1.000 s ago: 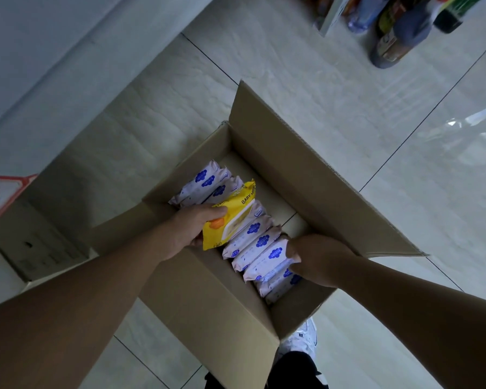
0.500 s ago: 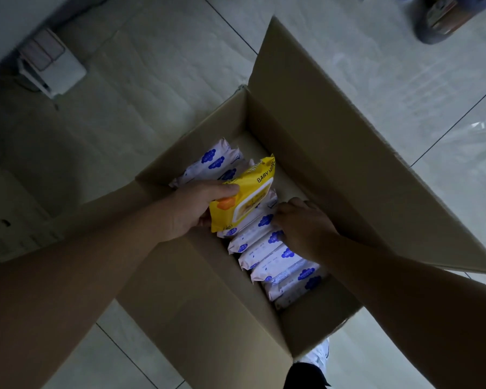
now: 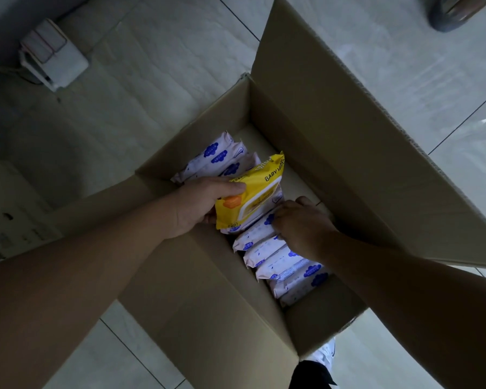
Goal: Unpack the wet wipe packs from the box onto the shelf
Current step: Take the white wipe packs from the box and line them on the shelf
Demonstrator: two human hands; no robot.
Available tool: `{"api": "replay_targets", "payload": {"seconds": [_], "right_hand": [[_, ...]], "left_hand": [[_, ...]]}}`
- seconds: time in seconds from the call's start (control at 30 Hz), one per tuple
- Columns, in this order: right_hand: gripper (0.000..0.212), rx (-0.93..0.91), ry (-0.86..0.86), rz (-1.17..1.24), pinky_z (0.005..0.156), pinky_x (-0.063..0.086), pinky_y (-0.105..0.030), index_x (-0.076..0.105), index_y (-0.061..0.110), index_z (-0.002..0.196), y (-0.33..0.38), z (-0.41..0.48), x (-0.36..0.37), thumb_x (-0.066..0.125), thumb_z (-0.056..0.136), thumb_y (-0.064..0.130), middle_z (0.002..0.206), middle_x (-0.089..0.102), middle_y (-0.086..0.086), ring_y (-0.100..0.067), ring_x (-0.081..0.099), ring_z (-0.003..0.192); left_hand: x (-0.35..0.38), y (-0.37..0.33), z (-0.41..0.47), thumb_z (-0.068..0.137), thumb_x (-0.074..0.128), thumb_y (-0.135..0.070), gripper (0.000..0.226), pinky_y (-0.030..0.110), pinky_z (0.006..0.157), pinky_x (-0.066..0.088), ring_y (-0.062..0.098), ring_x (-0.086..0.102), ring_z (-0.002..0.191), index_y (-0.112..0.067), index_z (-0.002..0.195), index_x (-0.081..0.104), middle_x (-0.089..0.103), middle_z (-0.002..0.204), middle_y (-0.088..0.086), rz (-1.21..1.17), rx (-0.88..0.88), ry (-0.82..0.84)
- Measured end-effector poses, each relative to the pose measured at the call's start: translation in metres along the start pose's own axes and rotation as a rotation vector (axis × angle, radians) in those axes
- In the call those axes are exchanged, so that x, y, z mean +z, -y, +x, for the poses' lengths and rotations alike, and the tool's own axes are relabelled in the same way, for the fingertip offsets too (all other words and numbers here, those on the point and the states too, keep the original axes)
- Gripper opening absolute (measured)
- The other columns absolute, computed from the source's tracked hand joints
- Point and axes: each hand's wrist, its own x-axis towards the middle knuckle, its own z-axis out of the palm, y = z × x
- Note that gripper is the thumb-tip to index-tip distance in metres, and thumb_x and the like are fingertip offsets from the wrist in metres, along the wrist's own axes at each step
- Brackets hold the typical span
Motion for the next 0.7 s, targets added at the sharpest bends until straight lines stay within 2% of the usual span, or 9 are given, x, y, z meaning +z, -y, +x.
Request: {"api": "replay_targets", "payload": {"seconds": [0.1,0.2,0.27,0.33,0.4,0.43,0.53,0.6,0.7], "right_hand": [[0.016,-0.037,0.035,0.038,0.097,0.043,-0.036,0.068,0.019,0.106,0.002,-0.003,-0.009,0.064,0.09,0.018,0.114,0.067,-0.003,-0.024,0.058,0.115],[0.01,-0.011,0.016,0.253,0.076,0.04,-0.032,0.066,0.012,0.101,0.007,-0.017,-0.029,0.059,0.098,0.019,0.104,0.07,-0.01,-0.029,0.064,0.101],[0.009,0.02,0.017,0.37,0.069,0.04,-0.033,0.062,0.013,0.096,0.006,-0.033,-0.049,0.057,0.099,0.019,0.092,0.068,-0.008,-0.026,0.062,0.089],[0.008,0.053,0.012,0.455,0.065,0.039,-0.034,0.06,0.015,0.094,0.006,-0.05,-0.075,0.056,0.099,0.02,0.08,0.06,-0.001,-0.021,0.054,0.075],[0.011,0.11,0.023,0.525,0.065,0.043,-0.036,0.061,0.015,0.092,0.007,-0.068,-0.104,0.057,0.098,0.023,0.078,0.057,0.001,-0.021,0.054,0.074],[0.012,0.139,0.013,0.555,0.067,0.046,-0.037,0.06,0.016,0.089,0.007,-0.077,-0.119,0.058,0.097,0.024,0.078,0.058,0.0,-0.022,0.056,0.075],[0.018,0.201,-0.045,0.645,0.066,0.049,-0.038,0.053,0.019,0.08,0.006,-0.109,-0.166,0.061,0.095,0.027,0.073,0.061,0.0,-0.023,0.058,0.072],[0.019,0.214,-0.078,0.68,0.061,0.046,-0.033,0.053,0.021,0.079,0.006,-0.133,-0.203,0.062,0.094,0.028,0.07,0.06,0.001,-0.016,0.056,0.066],[0.021,0.178,-0.119,0.704,0.056,0.038,-0.017,0.053,0.021,0.076,0.012,-0.171,-0.266,0.065,0.093,0.023,0.066,0.055,0.007,-0.003,0.05,0.062]], "left_hand": [[0.001,-0.003,-0.007,0.097,0.056,-0.036,0.021,0.041,0.091,0.054,0.028,0.069,0.106,-0.026,0.11,0.07,0.074,0.115,0.01,0.016,0.021,0.002],[0.001,-0.009,-0.024,0.093,0.061,-0.036,0.021,0.037,0.085,0.052,0.026,0.07,0.096,-0.025,0.105,0.073,0.077,0.106,0.01,0.032,0.055,0.01],[0.0,-0.016,-0.04,0.087,0.067,-0.039,0.023,0.037,0.086,0.051,0.026,0.07,0.094,-0.025,0.103,0.075,0.077,0.104,0.008,0.021,0.059,0.015],[-0.002,-0.026,-0.063,0.075,0.072,-0.046,0.04,0.039,0.087,0.053,0.024,0.07,0.095,-0.024,0.108,0.073,0.077,0.107,0.008,-0.001,0.049,0.005],[-0.001,-0.038,-0.086,0.06,0.073,-0.056,0.07,0.04,0.088,0.055,0.025,0.069,0.096,-0.019,0.119,0.07,0.075,0.111,0.011,-0.018,0.041,-0.009],[0.001,-0.045,-0.099,0.058,0.073,-0.056,0.075,0.04,0.088,0.054,0.026,0.067,0.095,-0.017,0.122,0.068,0.073,0.11,0.012,-0.038,0.044,-0.014],[0.006,-0.069,-0.141,0.07,0.066,-0.047,0.058,0.037,0.085,0.053,0.024,0.066,0.087,-0.017,0.119,0.068,0.069,0.103,0.012,-0.102,0.067,-0.045],[0.007,-0.085,-0.174,0.068,0.065,-0.046,0.051,0.035,0.082,0.053,0.022,0.067,0.082,-0.018,0.11,0.071,0.07,0.097,0.01,-0.128,0.08,-0.052],[0.007,-0.11,-0.229,0.054,0.071,-0.054,0.079,0.032,0.076,0.056,0.023,0.068,0.087,-0.012,0.121,0.068,0.072,0.104,0.017,-0.121,0.105,-0.041]]}}
